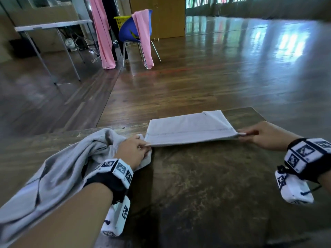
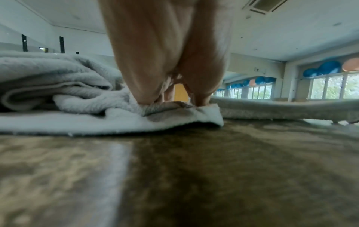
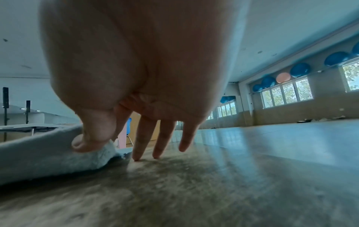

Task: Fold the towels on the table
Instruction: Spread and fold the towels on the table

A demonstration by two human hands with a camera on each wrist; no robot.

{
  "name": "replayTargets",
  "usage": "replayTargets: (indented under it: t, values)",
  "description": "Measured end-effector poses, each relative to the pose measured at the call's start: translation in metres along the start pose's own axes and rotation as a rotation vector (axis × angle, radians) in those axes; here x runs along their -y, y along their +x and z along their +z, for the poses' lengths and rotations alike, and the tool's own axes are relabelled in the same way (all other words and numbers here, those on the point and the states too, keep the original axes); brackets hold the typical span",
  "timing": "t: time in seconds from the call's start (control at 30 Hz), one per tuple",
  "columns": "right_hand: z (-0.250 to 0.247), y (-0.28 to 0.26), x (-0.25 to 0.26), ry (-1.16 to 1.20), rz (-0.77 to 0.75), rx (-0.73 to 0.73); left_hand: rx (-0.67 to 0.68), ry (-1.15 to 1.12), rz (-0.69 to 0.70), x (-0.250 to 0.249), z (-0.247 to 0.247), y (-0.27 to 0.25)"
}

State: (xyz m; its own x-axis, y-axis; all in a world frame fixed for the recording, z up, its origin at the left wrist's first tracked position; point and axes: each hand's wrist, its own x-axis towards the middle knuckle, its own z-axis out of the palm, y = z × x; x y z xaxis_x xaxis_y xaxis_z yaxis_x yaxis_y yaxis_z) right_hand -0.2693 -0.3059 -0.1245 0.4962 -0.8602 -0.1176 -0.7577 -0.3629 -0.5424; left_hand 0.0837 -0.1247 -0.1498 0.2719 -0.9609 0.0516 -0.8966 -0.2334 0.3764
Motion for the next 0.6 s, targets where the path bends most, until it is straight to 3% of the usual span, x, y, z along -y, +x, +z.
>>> replayTargets:
  t: [0.13, 0.23, 0.3, 0.43, 0.6]
  values:
    - [0.000, -0.020, 0.004, -0.040, -0.071, 0.033, 0.032, -0.089, -0.080, -0.012, -0.008, -0.011]
    - [0.000, -0.044, 0.006, 0.017, -0.118, -0.083, 0.152, -0.037, -0.070, -0.025, -0.023, -0.021]
    - [-0.002, -0.060, 0.010, 0.073, -0.154, -0.202, 0.060, -0.031, -0.022, -0.034, -0.031, -0.032]
    - [-0.007, -0.099, 0.024, 0.261, -0.246, -0.433, -0.300, -0.115, 0.055, -0.053, -0.042, -0.067]
    - [-0.017, -0.145, 0.029, 0.322, -0.335, -0.565, -0.461, -0.228, 0.078, -0.067, -0.060, -0.102]
